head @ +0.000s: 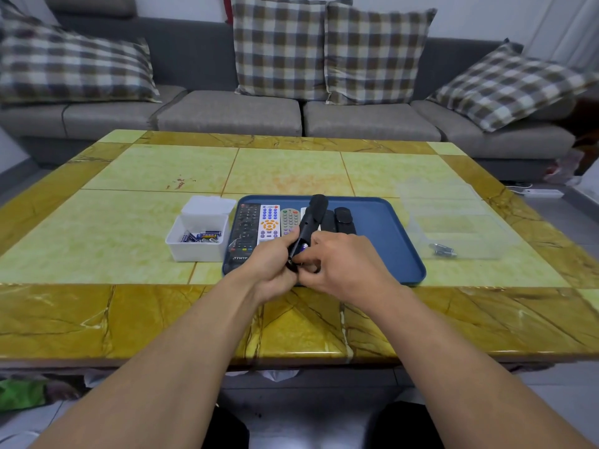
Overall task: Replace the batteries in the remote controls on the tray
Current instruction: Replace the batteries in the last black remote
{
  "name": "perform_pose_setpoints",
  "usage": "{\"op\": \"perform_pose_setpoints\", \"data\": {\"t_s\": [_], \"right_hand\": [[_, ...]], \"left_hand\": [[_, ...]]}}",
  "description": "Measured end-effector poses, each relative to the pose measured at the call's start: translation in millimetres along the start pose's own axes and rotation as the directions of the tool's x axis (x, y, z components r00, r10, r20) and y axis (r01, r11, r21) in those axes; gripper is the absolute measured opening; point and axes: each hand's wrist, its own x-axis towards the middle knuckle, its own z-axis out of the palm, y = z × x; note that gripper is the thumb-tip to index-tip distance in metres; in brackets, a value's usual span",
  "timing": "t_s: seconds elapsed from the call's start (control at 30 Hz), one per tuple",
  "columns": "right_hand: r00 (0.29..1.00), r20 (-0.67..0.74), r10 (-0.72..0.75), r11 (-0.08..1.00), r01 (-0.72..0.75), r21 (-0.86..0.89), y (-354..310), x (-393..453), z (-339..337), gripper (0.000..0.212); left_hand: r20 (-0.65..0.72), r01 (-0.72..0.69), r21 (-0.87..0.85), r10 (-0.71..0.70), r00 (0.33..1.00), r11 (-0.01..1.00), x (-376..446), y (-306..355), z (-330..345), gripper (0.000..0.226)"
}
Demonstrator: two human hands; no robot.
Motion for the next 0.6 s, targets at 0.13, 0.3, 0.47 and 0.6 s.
{"op": "perform_pose_setpoints", "data": {"t_s": [0.13, 0.3, 0.47, 0.6], "right_hand": [[0.991, -0.137, -0.003, 1.0, 0.0, -0.018, -1, 1, 10, 0.022], [0.998, -0.064, -0.011, 0.999, 0.014, 0.046, 0, 0, 9, 0.026], [0.999, -0.032, -0.035, 0.977, 0.041, 0.211, 13, 1, 10, 0.024], [0.939, -0.159, 0.304, 0.716, -0.115, 0.689, 7, 2, 4, 0.006]], "left_hand": [[0.006, 0.01, -0.016, -0.01, 1.0, 1.0, 2, 4, 1, 0.038], [0.017, 0.018, 0.029, -0.019, 1.0, 0.999, 0, 8, -1, 0.033], [0.047, 0.018, 0.065, -0.021, 0.999, 0.998, -5, 13, -4, 0.04], [0.051, -0.029, 0.094, 0.024, 0.998, 0.995, -14, 17, -5, 0.043]]}}
